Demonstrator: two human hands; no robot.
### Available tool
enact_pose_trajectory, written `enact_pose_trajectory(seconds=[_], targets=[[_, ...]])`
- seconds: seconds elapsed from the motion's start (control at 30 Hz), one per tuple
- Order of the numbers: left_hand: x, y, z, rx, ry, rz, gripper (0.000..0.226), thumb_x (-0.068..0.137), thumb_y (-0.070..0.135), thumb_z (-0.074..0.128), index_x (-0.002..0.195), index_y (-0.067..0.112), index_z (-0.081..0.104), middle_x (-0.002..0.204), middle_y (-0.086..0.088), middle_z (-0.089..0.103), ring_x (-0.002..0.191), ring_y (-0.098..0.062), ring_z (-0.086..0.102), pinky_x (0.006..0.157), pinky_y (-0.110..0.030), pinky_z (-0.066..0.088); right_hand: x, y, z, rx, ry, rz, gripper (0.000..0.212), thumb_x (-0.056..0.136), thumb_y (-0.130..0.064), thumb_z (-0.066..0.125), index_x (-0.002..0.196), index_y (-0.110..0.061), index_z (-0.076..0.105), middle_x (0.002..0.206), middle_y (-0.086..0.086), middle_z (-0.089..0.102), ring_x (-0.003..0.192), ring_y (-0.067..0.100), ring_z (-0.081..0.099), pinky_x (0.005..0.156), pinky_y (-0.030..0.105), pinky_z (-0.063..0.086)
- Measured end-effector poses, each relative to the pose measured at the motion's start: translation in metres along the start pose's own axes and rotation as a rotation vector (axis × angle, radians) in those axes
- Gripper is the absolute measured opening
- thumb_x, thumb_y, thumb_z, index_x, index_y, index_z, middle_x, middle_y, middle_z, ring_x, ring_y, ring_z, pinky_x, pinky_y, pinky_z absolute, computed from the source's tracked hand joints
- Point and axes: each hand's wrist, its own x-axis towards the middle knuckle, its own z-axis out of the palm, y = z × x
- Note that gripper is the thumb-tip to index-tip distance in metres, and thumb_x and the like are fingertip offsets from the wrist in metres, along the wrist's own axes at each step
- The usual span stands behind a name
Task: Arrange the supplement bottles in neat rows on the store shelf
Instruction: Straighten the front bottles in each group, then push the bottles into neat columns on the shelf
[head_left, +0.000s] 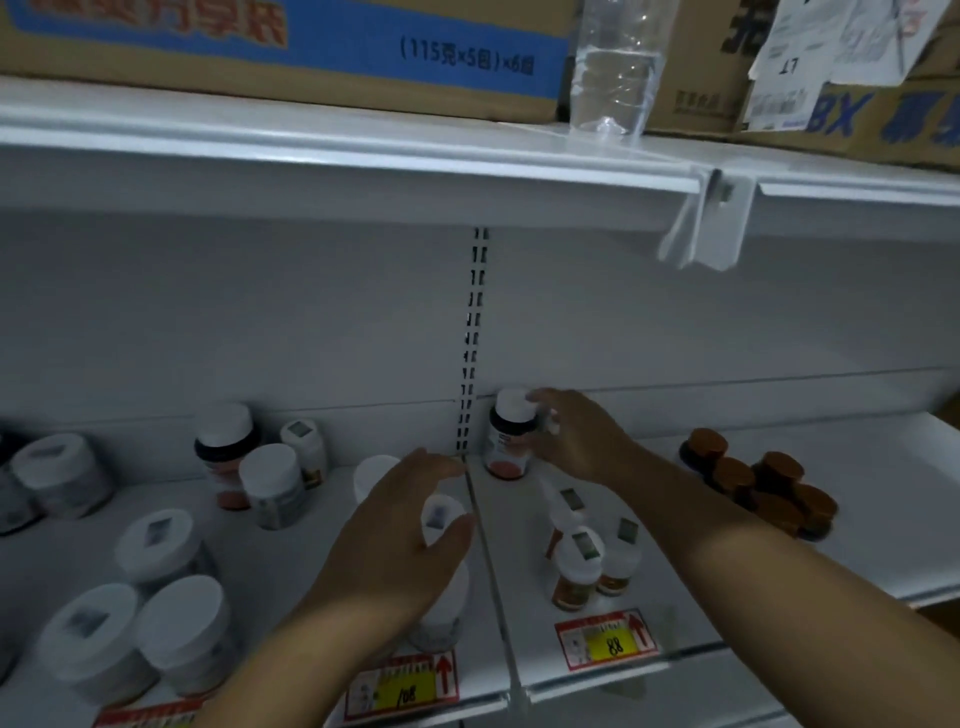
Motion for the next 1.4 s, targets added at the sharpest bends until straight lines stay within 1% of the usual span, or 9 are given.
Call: enact_pose_trajectory(seconds=[0.27,0.4,0.5,0.6,0.7,0.87,1.0,1.23,1.4], targets=[[0.001,0.004,-0.002,0.042,0.057,-0.081,0.038,0.085,0.033,0.059,0.105,0.056,0.036,0.129,0.029,0.029,0.131,0.005,0.023,0.107,-0.022,0.027,0.042,0.004,0.016,0.076,0.048,0.021,0.038,0.081,-0.025,0.066,0.115,-0.009,0.057,0.117,0.012,0.059,0.104,0.024,0.054,0.073,0.020,0.033],[0.002,0.017,-0.001,-0.043,0.158,-0.133,0.050,0.077,0.037,0.068,0.102,0.062,0.033,0.114,0.043,0.031,0.114,0.014,0.037,0.092,-0.009,0.036,0.034,-0.013,-0.013,0.552,0.233,0.041,0.018,0.069,-0.032,0.077,0.079,-0.019,0.071,0.080,-0.003,0.069,0.076,0.012,0.063,0.063,0.021,0.044],[0.007,0.031,-0.001,-0.062,0.216,-0.177,0.066,0.064,0.051,0.073,0.111,0.062,0.027,0.106,0.047,0.028,0.097,0.031,0.035,0.073,0.004,0.035,0.014,-0.045,-0.020,1.046,-0.037,0.057,0.016,0.065,-0.030,0.080,0.056,-0.021,0.069,0.059,-0.004,0.070,0.062,0.012,0.069,0.054,0.024,0.053],[0.007,0.035,-0.011,0.014,0.318,-0.207,0.067,0.060,0.047,0.074,0.116,0.053,0.037,0.106,0.030,0.049,0.096,0.004,0.056,0.082,-0.024,0.053,0.000,-0.077,-0.009,1.143,-0.206,0.000,0.018,0.065,-0.034,0.077,0.056,-0.022,0.068,0.057,-0.004,0.069,0.061,0.013,0.069,0.053,0.023,0.053],[-0.009,0.030,-0.030,0.032,0.390,-0.252,0.055,0.056,0.041,0.069,0.094,0.066,0.038,0.103,0.021,0.059,0.088,-0.004,0.063,0.076,-0.034,0.057,-0.004,-0.106,0.001,1.140,-0.238,-0.028,0.020,0.061,-0.038,0.077,0.058,-0.021,0.068,0.059,-0.005,0.069,0.062,0.012,0.069,0.054,0.024,0.053],[-0.043,0.013,-0.071,0.129,0.521,-0.200,0.048,0.060,0.036,0.069,0.089,0.059,0.039,0.094,0.020,0.058,0.080,0.002,0.059,0.066,-0.019,0.052,-0.006,-0.165,0.018,1.105,-0.369,-0.134,0.039,0.042,-0.050,0.075,0.063,-0.018,0.066,0.061,-0.005,0.070,0.063,0.011,0.070,0.054,0.022,0.054],[-0.072,-0.016,-0.126,0.120,0.618,-0.140,0.053,0.061,0.026,0.076,0.102,0.044,0.047,0.095,0.015,0.061,0.081,0.000,0.061,0.065,-0.024,0.053,-0.001,-0.229,0.041,1.078,-0.403,-0.215,0.015,0.069,-0.025,0.074,0.065,-0.015,0.064,0.066,-0.001,0.067,0.063,0.011,0.068,0.054,0.024,0.055],[-0.128,-0.091,-0.267,0.094,0.682,-0.170,0.053,0.064,0.034,0.076,0.105,0.051,0.046,0.100,0.031,0.055,0.094,0.014,0.054,0.069,0.000,0.037,0.010,-0.381,0.105,0.948,-0.095,-0.450,0.010,0.066,-0.029,0.076,0.066,-0.027,0.066,0.074,-0.008,0.068,0.070,0.002,0.065,0.063,0.017,0.054],[-0.160,-0.169,-0.333,0.057,0.716,-0.323,0.027,0.082,0.025,0.063,0.107,0.032,0.056,0.106,0.012,0.059,0.105,-0.009,0.053,0.070,-0.001,0.032,0.039,-0.429,0.178,0.570,-0.026,-0.461,0.024,0.064,-0.032,0.078,0.081,-0.027,0.063,0.084,-0.009,0.061,0.077,0.006,0.058,0.063,0.015,0.042]])
